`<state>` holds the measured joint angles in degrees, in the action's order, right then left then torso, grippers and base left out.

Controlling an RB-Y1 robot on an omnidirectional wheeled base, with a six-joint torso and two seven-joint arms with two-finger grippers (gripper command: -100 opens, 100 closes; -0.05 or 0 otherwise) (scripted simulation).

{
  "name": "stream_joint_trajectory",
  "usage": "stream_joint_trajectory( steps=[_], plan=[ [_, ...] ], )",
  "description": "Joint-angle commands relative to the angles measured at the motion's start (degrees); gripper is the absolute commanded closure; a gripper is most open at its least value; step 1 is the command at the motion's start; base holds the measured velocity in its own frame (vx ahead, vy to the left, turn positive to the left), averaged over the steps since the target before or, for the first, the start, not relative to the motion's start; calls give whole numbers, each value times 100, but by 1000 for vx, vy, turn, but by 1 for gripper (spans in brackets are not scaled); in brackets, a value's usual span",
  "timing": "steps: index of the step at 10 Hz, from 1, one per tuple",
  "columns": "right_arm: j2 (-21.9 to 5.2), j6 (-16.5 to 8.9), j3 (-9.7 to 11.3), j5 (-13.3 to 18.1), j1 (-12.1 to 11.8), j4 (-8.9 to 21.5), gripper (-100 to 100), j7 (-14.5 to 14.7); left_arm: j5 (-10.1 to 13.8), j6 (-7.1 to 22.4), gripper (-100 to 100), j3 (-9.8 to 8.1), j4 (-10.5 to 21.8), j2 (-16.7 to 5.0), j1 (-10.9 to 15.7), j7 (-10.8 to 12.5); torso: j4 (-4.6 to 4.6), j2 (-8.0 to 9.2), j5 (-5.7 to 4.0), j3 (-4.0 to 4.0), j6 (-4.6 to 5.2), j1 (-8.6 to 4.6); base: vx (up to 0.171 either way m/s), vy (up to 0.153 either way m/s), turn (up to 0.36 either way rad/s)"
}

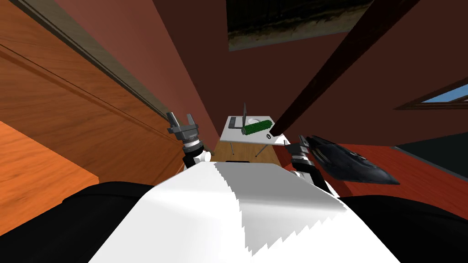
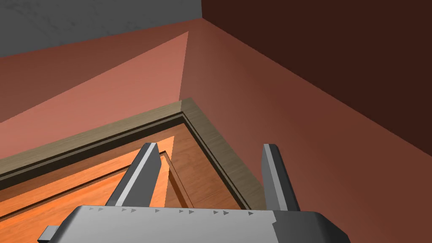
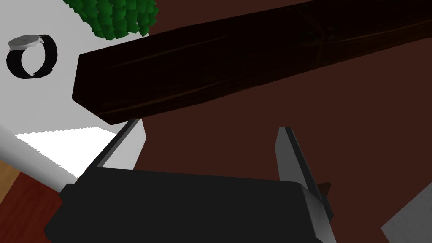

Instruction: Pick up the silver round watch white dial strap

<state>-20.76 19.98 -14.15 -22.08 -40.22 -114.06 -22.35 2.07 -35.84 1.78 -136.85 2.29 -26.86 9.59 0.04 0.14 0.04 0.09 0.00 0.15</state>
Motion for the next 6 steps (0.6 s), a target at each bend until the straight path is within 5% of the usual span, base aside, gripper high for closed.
stream_joint_trajectory(
  steps=[1, 6],
  plan=[
    [-199, -187, -150, -286, -140, 172, -100, -281, 0, 0, 0, 0, 0, 0, 0, 0, 0, 0, 0, 0, 0, 0, -14, 73, 169],
    [-521, -534, -409, -1132, -379, 491, -100, -769, 0, 0, 0, 0, 0, 0, 0, 0, 0, 2, 1, 1, 0, 3, -30, 59, 149]
  ],
)
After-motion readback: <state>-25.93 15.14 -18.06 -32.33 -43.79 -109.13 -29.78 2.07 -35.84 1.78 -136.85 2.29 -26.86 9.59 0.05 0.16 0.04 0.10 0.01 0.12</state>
